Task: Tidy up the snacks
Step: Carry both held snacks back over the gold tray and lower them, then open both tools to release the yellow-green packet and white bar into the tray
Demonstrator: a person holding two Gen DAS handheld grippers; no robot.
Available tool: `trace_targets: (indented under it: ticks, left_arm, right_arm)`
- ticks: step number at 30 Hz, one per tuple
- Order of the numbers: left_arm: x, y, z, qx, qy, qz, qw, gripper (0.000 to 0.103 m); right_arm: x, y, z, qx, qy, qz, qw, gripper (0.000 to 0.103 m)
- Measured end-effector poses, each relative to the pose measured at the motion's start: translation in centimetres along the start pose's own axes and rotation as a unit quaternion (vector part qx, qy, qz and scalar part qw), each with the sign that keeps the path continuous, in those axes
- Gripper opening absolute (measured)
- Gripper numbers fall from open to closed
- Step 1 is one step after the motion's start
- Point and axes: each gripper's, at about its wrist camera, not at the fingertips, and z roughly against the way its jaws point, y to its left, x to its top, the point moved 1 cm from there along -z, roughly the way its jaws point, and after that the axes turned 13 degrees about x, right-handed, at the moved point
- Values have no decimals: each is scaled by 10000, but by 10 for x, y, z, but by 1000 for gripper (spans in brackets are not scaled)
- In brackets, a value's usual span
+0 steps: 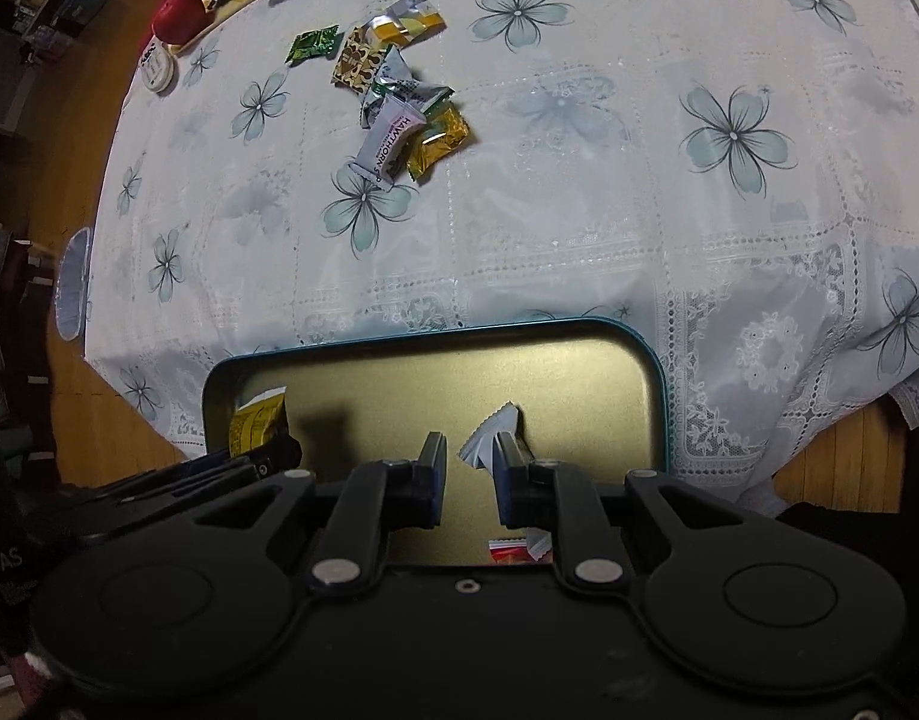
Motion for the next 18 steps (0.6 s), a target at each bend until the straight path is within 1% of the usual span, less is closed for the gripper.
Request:
trace_targets:
  ticks: [2,5,6,7,8,9,10,12,18]
  left_arm:
    - [0,1,0,-89,29,30,10000,40]
    - [1,1,4,-73,-98,39,9999,49]
    - [1,2,5,-55,-129,61,9999,53]
    - [2,2,5,-40,-143,71,9999,55]
    - [2,2,5,-32,-146,81,9999,56]
    - [3,2,4,-28,-132,89,9999,56]
    - [3,2,3,-28,-111,92,9999,56]
    - [3,2,1,-15,-75,84,9999,56]
    - [4,2,-1,48,-50,114,9999,56]
  right_arm:
    - [0,-1,0,51,31,-52,10000,20]
    - [-2,3,0,85,31,16,10000,22]
    - [-2,3,0,101,36,39,9999,27]
    - [-2,4,0,128,53,42,9999,35]
    - [-2,4,1,172,71,24,9998,41]
    - [-2,4,1,218,75,-11,9997,50]
    - [-2,5,2,249,59,-45,9997,52]
    - [-3,6,3,222,-18,-41,9997,51]
    - [-4,13,2,-224,-185,294,9991,54]
